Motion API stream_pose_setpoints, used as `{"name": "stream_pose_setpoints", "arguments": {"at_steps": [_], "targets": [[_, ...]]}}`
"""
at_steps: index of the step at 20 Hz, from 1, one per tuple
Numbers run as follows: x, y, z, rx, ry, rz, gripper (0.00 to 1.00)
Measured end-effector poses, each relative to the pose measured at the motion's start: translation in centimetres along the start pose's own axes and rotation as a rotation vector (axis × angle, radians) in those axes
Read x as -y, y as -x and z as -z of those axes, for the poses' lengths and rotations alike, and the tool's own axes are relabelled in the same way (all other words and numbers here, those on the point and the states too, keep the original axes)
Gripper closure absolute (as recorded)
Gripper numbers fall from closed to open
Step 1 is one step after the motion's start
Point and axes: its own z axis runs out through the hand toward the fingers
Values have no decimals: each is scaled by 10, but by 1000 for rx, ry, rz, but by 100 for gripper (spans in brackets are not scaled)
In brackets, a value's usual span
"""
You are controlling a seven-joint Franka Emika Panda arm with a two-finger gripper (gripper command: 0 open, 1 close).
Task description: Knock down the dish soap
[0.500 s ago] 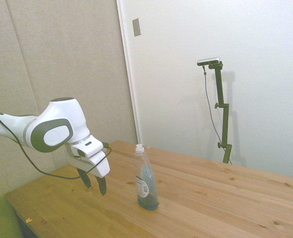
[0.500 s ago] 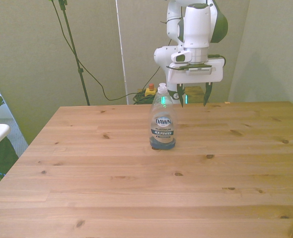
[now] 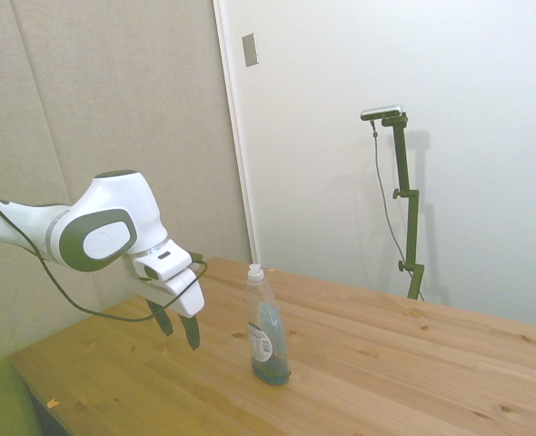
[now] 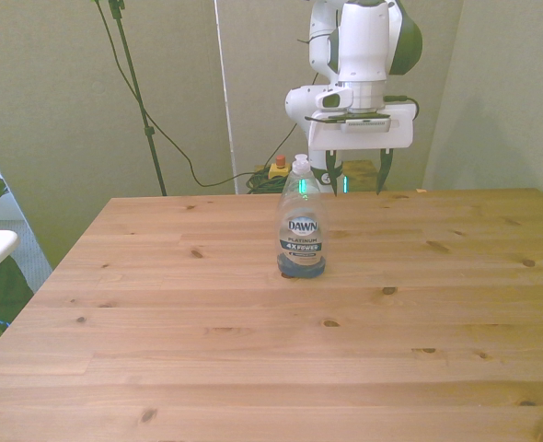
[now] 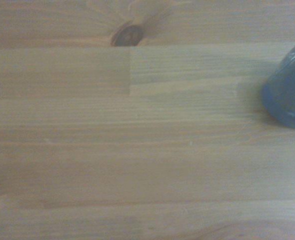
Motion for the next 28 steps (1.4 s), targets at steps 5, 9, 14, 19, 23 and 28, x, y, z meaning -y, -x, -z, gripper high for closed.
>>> {"name": "stream_pose_setpoints", "arguments": {"at_steps": [5,9,14,19,23,28], "targets": [[-11,-21,7,-38,14,-54,100],[-22,-38,9,-64,27,-102,100],[-11,-59,2,-76,29,-136,100],[9,-80,-5,-95,41,-153,100],[16,-100,0,-129,45,-171,100],[23,-140,0,-178,59,-206,100]]}}
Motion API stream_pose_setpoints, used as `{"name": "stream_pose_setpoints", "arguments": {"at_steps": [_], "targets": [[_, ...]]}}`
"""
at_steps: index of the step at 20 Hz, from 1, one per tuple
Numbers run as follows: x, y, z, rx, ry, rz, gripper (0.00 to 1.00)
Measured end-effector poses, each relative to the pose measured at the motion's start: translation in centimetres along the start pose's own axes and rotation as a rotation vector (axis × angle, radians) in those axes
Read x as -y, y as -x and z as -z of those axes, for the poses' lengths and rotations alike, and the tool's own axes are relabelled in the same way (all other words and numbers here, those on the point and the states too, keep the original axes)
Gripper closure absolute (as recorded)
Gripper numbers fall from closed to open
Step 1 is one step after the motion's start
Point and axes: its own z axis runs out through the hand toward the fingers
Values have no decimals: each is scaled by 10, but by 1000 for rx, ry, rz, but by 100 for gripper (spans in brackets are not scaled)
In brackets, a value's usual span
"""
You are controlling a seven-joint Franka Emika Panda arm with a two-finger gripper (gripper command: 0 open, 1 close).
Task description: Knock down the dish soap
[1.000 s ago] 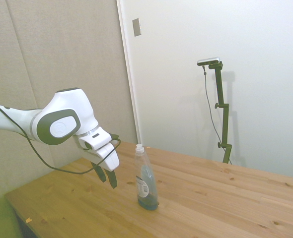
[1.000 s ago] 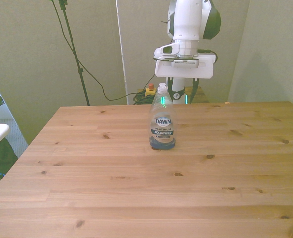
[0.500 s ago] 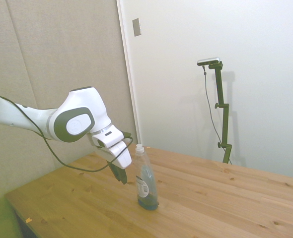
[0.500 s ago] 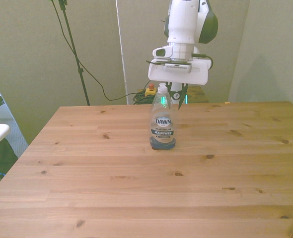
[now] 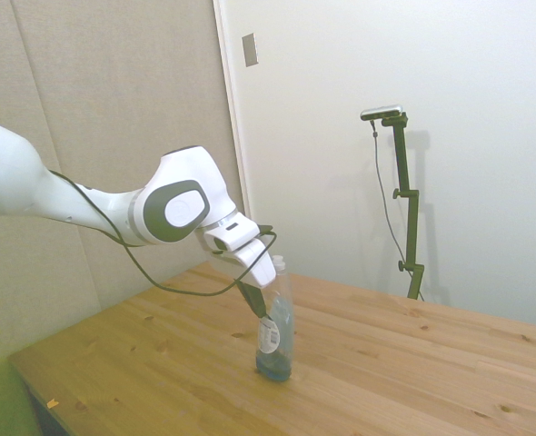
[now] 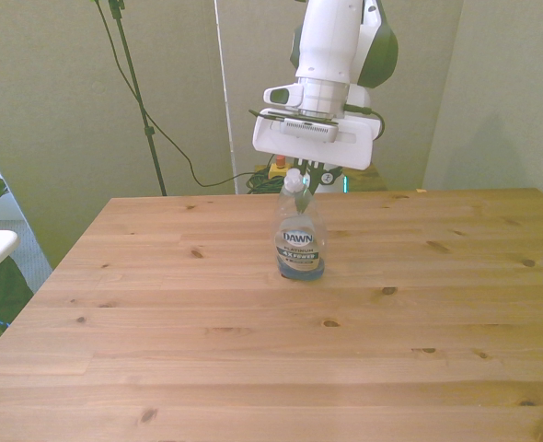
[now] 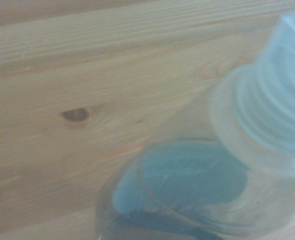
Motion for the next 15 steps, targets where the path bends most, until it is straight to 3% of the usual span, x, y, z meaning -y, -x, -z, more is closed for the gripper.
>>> {"name": "stream_pose_setpoints", "arguments": {"at_steps": [10,15], "targets": [[50,-49,-29,-126,-103,-75,100],[61,-69,-44,-185,-114,-130,100]]}}
